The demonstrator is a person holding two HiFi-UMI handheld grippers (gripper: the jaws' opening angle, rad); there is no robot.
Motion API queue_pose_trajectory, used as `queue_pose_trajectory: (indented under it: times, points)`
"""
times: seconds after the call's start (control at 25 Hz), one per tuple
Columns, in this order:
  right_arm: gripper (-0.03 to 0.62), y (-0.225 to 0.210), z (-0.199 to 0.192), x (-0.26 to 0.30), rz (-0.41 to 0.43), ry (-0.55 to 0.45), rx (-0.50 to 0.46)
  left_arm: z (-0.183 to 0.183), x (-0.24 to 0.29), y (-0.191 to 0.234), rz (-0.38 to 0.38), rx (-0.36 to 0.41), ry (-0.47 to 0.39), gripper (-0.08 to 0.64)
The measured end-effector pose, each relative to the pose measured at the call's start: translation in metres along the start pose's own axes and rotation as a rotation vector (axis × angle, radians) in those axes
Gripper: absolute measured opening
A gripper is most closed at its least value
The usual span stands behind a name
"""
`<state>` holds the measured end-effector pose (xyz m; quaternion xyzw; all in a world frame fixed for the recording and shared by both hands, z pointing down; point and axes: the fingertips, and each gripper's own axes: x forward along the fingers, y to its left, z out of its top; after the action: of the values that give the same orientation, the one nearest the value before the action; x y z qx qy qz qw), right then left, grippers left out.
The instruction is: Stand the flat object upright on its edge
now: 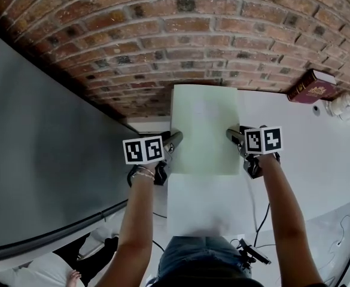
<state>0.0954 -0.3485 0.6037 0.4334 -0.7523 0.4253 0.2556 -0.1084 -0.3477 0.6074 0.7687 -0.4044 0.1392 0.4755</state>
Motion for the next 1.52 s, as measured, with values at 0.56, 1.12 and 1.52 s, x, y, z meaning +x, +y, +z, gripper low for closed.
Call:
queue_pose_trajectory:
  times: [0.56,1.12,1.52]
  points:
    - [0.225,0.026,0.006,-0.044,-0.031,-0.088,-0.084,0.006,-0.038,-0.032,0.004,0.081,-0.062,0.219]
    - [0.218,0.049,0.029,-0.088,-0.066,-0.242,-0.158,0.024,-0.07,-0.066,-0.002,0.162,-0.131,0.216]
    - [0.216,0.063,0.053,-0.118,-0.076,-0.379,-0.226,0.044,-0.091,-0.092,0.0,0.239,-0.209,0.216]
